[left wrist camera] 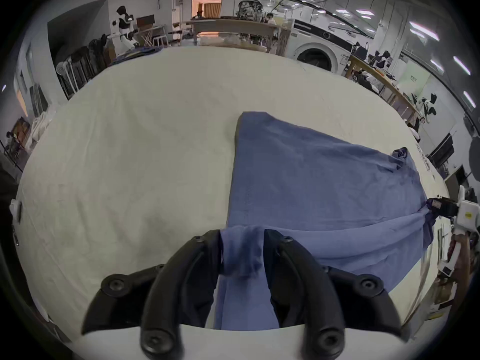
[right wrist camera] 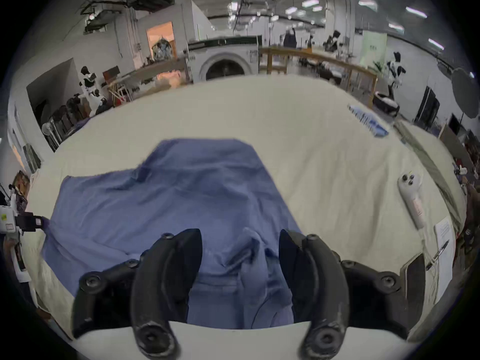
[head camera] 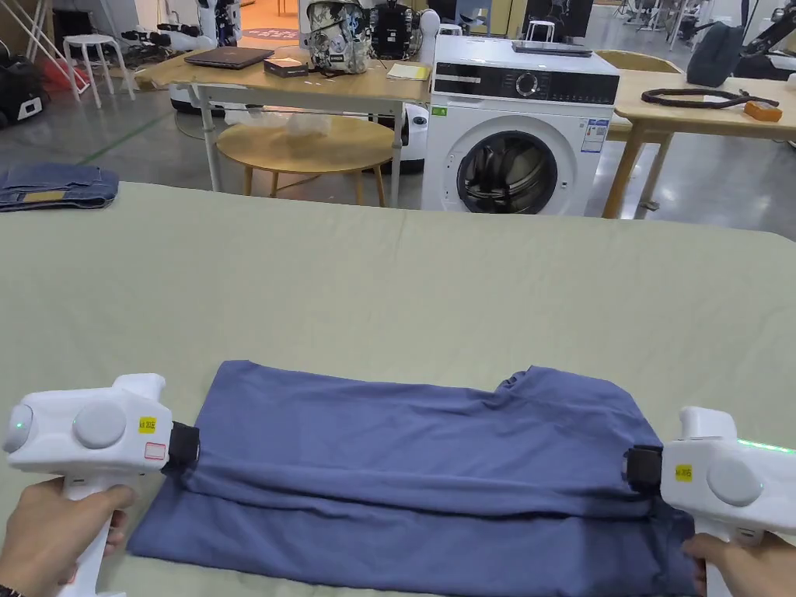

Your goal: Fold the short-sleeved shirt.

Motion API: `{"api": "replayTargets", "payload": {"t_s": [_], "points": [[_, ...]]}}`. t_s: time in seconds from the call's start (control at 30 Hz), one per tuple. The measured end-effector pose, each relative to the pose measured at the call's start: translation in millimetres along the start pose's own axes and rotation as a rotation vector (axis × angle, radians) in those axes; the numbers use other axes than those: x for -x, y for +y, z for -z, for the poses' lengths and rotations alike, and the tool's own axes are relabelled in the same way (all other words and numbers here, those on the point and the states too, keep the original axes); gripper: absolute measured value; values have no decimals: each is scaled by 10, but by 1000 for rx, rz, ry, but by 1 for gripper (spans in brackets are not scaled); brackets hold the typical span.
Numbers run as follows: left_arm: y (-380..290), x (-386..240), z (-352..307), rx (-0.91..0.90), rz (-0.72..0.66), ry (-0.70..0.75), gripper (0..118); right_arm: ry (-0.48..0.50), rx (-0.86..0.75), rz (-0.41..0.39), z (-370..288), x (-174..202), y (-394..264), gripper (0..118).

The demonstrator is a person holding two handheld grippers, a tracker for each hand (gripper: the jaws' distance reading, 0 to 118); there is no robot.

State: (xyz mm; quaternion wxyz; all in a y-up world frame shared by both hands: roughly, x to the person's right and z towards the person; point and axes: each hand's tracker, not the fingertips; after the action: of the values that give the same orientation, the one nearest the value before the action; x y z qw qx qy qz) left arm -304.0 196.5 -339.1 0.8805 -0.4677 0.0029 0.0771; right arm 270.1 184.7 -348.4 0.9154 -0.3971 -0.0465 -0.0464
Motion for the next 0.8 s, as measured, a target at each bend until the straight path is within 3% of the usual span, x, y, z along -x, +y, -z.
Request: {"api": "replayTargets", "payload": {"t_s": [0.23, 0.3, 0.37, 0.43, 0.63, 0.8], "points": [[-215, -154, -482, -212, 22, -60, 41, 20, -253, -38, -616, 252, -142, 63], [-303, -216, -613, -294, 33, -45, 36, 15, -321, -48, -785, 363, -229, 42], [-403, -310, -755, -366, 52, -21, 13, 17, -381, -69, -934, 507, -317, 12], [-479, -361, -866, -429, 41, -34, 3, 15, -403, -77, -1017, 612, -374, 0], [-633, -504, -1137, -539, 76, -15, 0, 42, -505, -111, -1412, 930, -498, 0], [-687, -551, -1282, -519, 100, 20, 0, 36, -551, -140, -1550, 1053, -559, 0]]}}
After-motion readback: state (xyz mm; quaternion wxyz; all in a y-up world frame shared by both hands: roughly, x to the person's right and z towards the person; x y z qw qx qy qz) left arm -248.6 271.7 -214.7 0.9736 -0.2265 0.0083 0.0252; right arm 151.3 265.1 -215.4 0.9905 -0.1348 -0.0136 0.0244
